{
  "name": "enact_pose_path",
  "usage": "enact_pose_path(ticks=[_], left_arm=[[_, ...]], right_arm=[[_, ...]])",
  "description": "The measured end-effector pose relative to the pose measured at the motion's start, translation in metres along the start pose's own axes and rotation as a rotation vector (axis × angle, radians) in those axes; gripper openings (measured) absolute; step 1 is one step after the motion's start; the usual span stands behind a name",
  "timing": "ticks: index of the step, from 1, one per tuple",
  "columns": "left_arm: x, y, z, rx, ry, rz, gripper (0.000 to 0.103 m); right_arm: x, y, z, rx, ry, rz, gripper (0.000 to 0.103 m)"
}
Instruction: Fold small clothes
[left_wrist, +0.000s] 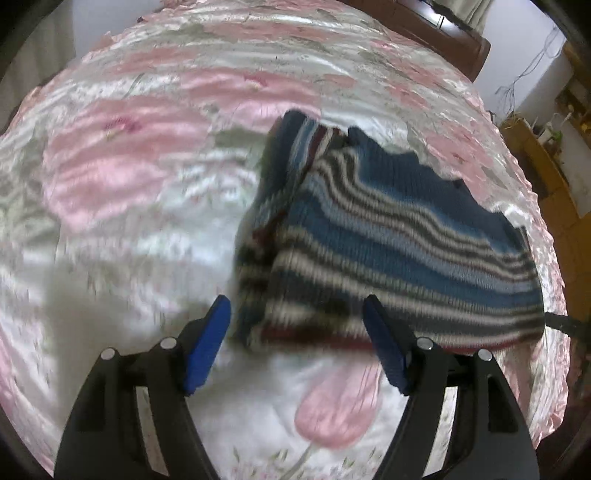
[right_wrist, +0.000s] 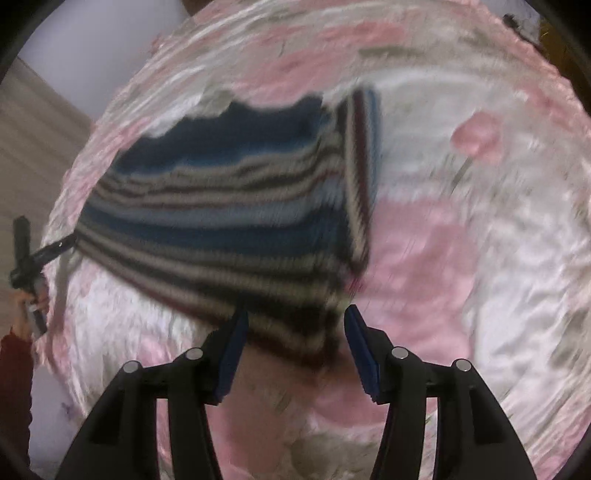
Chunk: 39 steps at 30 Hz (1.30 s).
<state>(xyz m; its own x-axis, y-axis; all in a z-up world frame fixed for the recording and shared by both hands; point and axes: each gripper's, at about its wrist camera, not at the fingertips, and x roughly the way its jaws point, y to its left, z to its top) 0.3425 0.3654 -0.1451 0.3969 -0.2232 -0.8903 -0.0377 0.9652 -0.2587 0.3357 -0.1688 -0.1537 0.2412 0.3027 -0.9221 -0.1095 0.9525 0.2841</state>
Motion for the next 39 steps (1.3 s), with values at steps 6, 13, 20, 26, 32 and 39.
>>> enact_pose_path(ticks=[6, 13, 20, 26, 32, 39], left_arm=[[0.012, -0.004, -0.004, 0.0, 0.007, 0.024, 0.062], [0.01, -0.008, -0.001, -0.003, 0.021, 0.042, 0.025], [0.022, -0.002, -0.011, 0.001, 0.029, 0.045, 0.026], [0.004, -0.001, -0.011, -0.009, 0.071, 0.041, 0.061], [-0.015, 0.006, 0.001, -0.032, 0.043, 0.019, 0.087], [0.023, 0.018, 0.014, -0.15, 0.142, -0.084, 0.087]], right_arm=[[0.017, 0.008, -0.004, -0.005, 0.009, -0.01, 0.023], [-0.01, 0.017, -0.002, -0.053, -0.042, -0.034, 0.012], [0.03, -0.005, -0.018, 0.009, 0.071, -0.076, 0.012], [0.02, 0.005, -0.015, 0.006, 0.058, -0.072, 0.023], [-0.02, 0.003, -0.005, 0.066, -0.032, -0.013, 0.067], [0.007, -0.009, 0.015, 0.117, 0.046, 0.038, 0.076]])
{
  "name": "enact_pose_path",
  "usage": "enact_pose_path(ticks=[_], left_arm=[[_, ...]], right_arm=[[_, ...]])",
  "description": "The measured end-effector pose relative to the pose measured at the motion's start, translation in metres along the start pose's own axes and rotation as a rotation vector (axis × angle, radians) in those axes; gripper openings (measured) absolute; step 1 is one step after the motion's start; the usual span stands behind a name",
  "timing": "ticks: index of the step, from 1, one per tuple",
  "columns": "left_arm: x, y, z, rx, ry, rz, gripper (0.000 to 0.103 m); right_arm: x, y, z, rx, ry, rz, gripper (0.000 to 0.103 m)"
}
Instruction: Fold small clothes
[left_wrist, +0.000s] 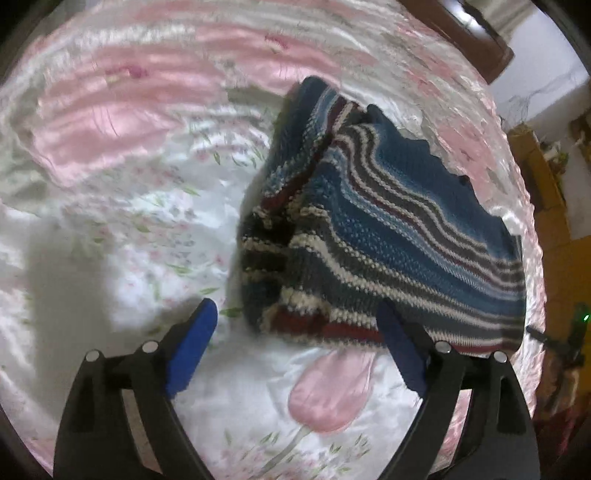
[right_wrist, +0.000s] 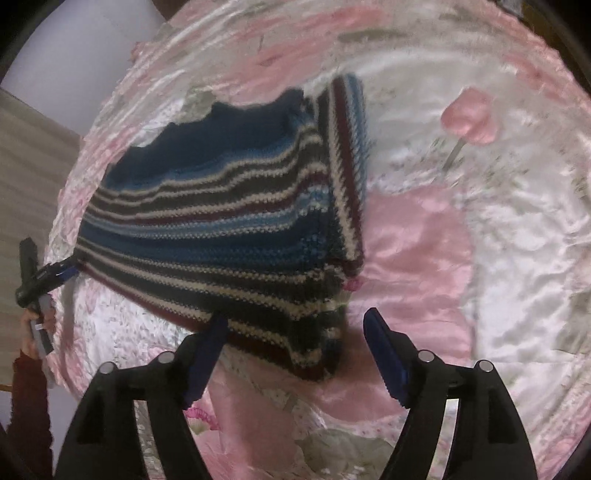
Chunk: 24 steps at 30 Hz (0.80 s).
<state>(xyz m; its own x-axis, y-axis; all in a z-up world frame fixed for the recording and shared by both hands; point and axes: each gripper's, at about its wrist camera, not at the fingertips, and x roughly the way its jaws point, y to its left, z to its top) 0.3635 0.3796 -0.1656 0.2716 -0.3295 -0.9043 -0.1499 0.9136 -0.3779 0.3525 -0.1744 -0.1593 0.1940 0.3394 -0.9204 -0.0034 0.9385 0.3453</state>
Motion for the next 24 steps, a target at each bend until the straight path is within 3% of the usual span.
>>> enact_pose_path(ticks=[2, 8, 11, 12, 13, 16, 24], left_arm=[[0.013, -0.001, 0.001, -0.016, 0.021, -0.013, 0.087], [0.028, -0.026, 0.004, 0.069, 0.023, 0.053, 0.088], [0.03, -0.035, 0.002, 0.099, 0.021, 0.087, 0.056], [0.031, -0.037, 0.001, 0.087, 0.031, 0.032, 0.034], [0.029, -0.037, 0.0, 0.062, 0.03, 0.017, 0.031], [0.021, -0.043, -0.006, 0.063, -0.004, 0.026, 0.028], [-0.033, -0.053, -0.049, 0.061, -0.024, -0.075, 0.027]], right_arm=[[0.009, -0.006, 0.001, 0.022, 0.015, 0.018, 0.076], [0.043, -0.013, 0.002, 0.065, 0.066, 0.062, 0.075], [0.046, -0.005, 0.003, 0.044, 0.06, 0.055, 0.057], [0.047, -0.002, 0.003, 0.04, 0.062, 0.055, 0.045], [0.046, 0.0, 0.003, 0.037, 0.063, 0.062, 0.034], [0.036, 0.003, 0.001, 0.045, 0.045, 0.082, 0.025], [-0.018, 0.0, -0.027, -0.002, 0.013, 0.121, 0.022]])
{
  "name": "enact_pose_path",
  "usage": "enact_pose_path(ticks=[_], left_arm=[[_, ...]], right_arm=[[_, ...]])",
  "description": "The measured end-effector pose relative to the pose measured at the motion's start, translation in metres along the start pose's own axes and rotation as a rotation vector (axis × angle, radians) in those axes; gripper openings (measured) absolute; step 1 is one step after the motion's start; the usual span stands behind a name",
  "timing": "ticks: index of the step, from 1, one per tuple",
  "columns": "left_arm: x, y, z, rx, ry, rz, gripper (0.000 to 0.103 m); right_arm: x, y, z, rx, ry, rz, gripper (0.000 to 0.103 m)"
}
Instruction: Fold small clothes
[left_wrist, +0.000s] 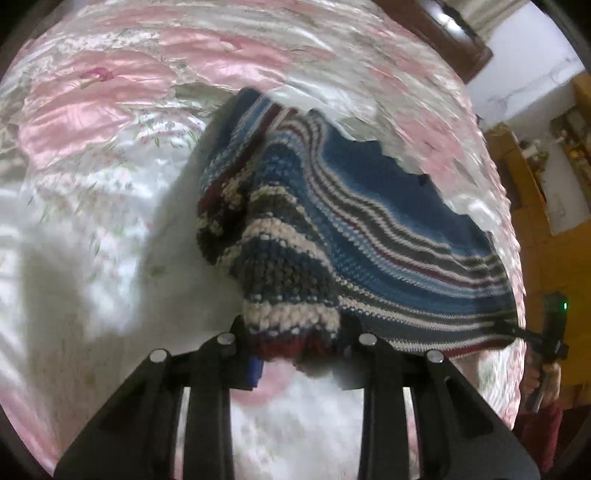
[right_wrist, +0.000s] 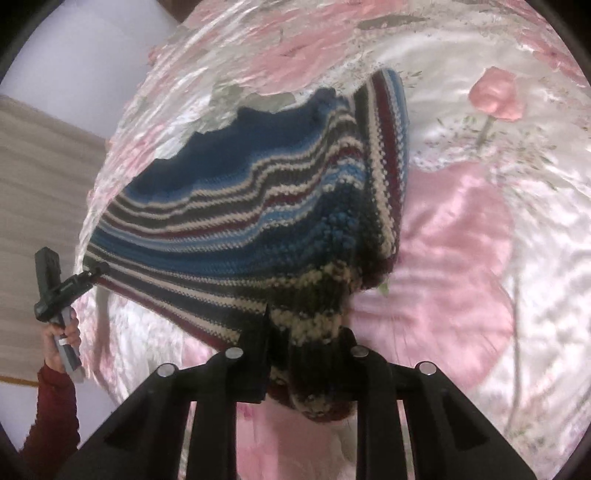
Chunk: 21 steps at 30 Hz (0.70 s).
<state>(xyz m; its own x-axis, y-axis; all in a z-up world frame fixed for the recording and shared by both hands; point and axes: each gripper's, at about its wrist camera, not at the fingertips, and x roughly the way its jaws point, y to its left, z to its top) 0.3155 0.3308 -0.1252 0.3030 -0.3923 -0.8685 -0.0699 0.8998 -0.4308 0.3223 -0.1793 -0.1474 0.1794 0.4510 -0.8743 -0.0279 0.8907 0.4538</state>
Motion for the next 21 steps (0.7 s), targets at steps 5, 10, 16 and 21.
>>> enact_pose_path(ticks=[5, 10, 16, 21], left_arm=[[-0.006, 0.0, -0.05, 0.031, 0.041, 0.008, 0.028], [0.027, 0.027, -0.075, -0.026, 0.06, 0.024, 0.029], [0.024, 0.019, -0.085, 0.041, 0.006, 0.075, 0.037], [-0.017, 0.029, -0.074, -0.013, 0.015, 0.153, 0.065]], right_arm=[[-0.012, -0.01, -0.039, -0.01, 0.053, -0.021, 0.022], [0.018, -0.034, -0.058, 0.033, 0.091, -0.066, 0.023], [0.03, -0.041, -0.061, 0.034, 0.079, -0.068, 0.029], [-0.015, -0.02, -0.056, -0.045, -0.011, -0.212, 0.058]])
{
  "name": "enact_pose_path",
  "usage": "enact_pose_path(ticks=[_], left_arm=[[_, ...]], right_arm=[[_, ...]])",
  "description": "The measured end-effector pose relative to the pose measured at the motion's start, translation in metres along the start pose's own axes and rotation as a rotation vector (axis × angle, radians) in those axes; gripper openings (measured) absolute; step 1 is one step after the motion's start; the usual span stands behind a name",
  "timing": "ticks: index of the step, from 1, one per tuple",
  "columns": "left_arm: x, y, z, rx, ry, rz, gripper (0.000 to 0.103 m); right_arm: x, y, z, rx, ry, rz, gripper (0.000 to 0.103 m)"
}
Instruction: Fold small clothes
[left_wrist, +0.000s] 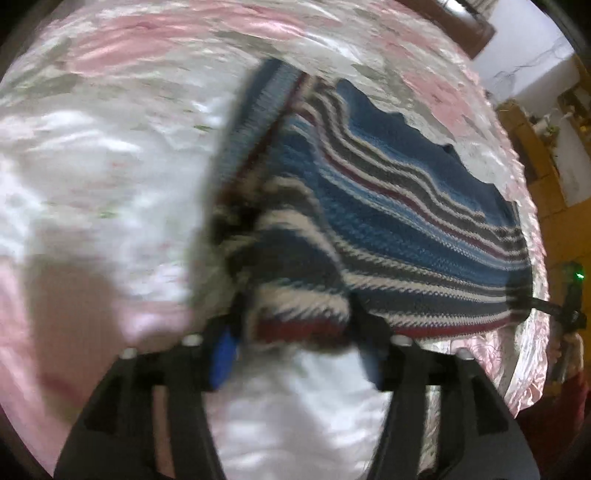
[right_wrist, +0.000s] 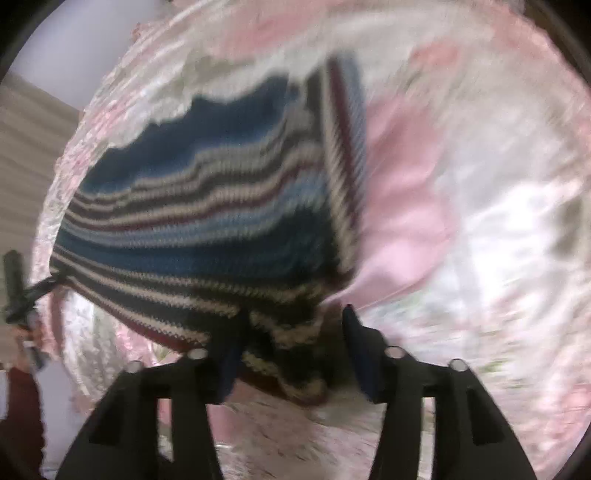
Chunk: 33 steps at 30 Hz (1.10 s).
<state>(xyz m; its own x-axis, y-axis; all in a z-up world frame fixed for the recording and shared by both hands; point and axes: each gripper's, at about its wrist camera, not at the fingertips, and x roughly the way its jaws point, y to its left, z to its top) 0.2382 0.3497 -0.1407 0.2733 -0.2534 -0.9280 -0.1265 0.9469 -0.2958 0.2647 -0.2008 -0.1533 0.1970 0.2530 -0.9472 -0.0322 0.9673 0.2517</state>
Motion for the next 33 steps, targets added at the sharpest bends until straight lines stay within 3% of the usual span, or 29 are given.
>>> enact_pose_path(ticks=[3, 5, 7, 10, 14, 17, 18, 19, 22, 25, 29, 33], left_arm=[[-0.038, 0.007, 0.023, -0.023, -0.123, 0.075, 0.066], [-0.052, -0.008, 0.047, 0.035, -0.196, 0.123, 0.067], [-0.049, -0.035, 0.075, 0.087, -0.225, 0.092, 0.067], [-0.017, -0.073, 0.1, 0.138, -0.181, 0.008, 0.066], [0.032, -0.108, 0.108, 0.203, -0.088, -0.051, 0.062], [0.059, -0.116, 0.101, 0.232, -0.046, -0.044, 0.062], [0.065, -0.114, 0.1, 0.233, -0.038, -0.03, 0.062], [0.072, -0.112, 0.099, 0.235, -0.028, -0.01, 0.062], [0.086, -0.106, 0.1, 0.22, -0.008, -0.012, 0.062], [0.086, -0.101, 0.098, 0.218, -0.014, -0.022, 0.062], [0.091, -0.104, 0.091, 0.25, -0.029, 0.008, 0.063], [0.093, -0.103, 0.093, 0.237, -0.038, 0.003, 0.064]], right_arm=[[-0.035, 0.004, 0.018, -0.037, -0.1, -0.071, 0.062], [-0.045, 0.011, 0.037, -0.068, -0.131, -0.052, 0.063], [-0.04, 0.023, 0.064, -0.09, -0.127, -0.035, 0.063], [-0.017, 0.041, 0.106, -0.104, -0.116, 0.023, 0.063], [0.024, 0.052, 0.142, -0.128, -0.046, -0.053, 0.064], [0.052, 0.043, 0.151, -0.134, 0.018, -0.118, 0.066], [0.06, 0.039, 0.151, -0.128, 0.036, -0.111, 0.059], [0.063, 0.037, 0.151, -0.125, 0.044, -0.089, 0.04], [0.062, 0.037, 0.153, -0.122, 0.021, -0.018, 0.011], [0.052, 0.032, 0.153, -0.106, -0.025, -0.04, 0.011], [0.065, 0.01, 0.154, 0.012, -0.003, -0.039, 0.01], [0.075, 0.009, 0.15, 0.036, -0.007, -0.052, 0.011]])
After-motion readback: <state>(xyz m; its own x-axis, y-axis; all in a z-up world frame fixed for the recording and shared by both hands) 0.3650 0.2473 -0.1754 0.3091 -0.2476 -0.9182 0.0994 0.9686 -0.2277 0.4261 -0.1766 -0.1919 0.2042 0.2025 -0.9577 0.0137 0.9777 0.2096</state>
